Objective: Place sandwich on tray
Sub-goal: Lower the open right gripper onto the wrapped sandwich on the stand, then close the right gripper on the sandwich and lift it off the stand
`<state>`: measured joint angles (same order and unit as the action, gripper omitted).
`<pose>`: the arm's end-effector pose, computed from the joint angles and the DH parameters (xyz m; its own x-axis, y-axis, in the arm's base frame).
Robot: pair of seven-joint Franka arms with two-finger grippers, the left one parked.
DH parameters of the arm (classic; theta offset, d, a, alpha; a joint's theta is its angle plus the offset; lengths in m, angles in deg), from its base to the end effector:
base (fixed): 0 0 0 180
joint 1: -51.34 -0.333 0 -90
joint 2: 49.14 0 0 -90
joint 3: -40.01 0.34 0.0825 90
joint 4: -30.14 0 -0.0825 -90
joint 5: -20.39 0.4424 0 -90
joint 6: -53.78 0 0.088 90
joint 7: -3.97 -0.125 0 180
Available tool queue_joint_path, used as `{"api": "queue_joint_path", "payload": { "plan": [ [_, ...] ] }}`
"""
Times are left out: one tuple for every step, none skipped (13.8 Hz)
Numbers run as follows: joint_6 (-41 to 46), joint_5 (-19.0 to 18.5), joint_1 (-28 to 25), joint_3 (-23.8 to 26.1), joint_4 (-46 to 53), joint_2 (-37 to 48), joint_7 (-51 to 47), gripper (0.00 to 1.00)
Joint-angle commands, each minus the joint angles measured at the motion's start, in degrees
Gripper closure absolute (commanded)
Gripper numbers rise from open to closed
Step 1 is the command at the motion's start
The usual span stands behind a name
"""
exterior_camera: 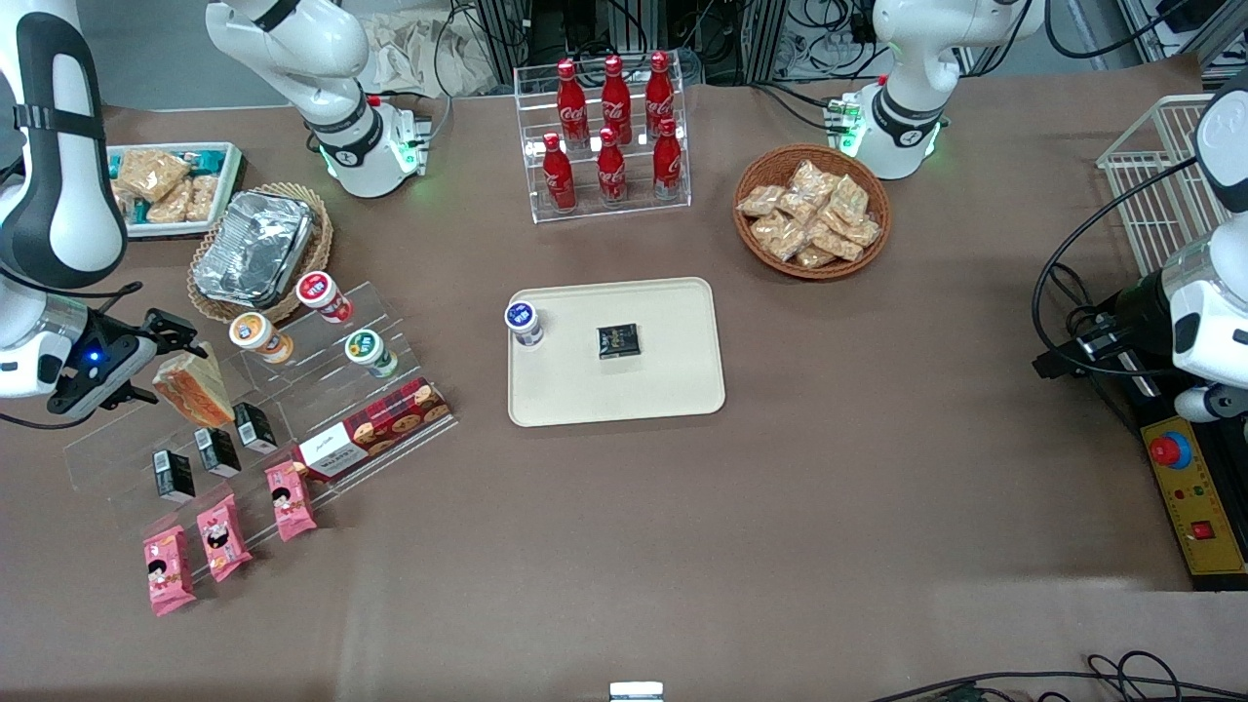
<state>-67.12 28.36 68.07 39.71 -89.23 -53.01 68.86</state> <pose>0.5797 -0.1685 0.3652 0.7239 0.6846 0.0856 0.6899 -0.7183 -0.0898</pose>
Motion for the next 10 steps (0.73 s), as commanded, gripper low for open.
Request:
{"api": "queue_joint_path", "payload": {
  "plan": [
    [-2.67,1.17,-0.11,0.03,-1.31,-0.44,-0.29,0.22],
    [-3.37,1.09,-0.2,0.03,-1.31,-0.62,-0.29,0.32],
    [-3.73,0.82,-0.37,0.03,-1.31,-0.8,-0.2,0.42],
    [-4.43,0.65,-0.29,0.03,-1.31,-0.97,0.15,0.55],
    [-4.95,0.64,-0.29,0.03,-1.31,-1.23,0.32,0.74],
    [-5.48,0.56,-0.2,-0.05,-1.22,-1.41,0.33,0.94],
    [-6.01,0.56,-0.11,-0.05,-1.22,-1.32,0.33,1.0],
    [-5.93,0.47,-0.2,-0.05,-0.87,-0.8,0.24,1.0],
    [-5.84,0.38,-0.29,0.03,-0.35,0.25,0.24,1.0],
    [-5.75,-0.4,-0.29,0.12,0.7,0.87,0.15,1.0]
  ]
}}
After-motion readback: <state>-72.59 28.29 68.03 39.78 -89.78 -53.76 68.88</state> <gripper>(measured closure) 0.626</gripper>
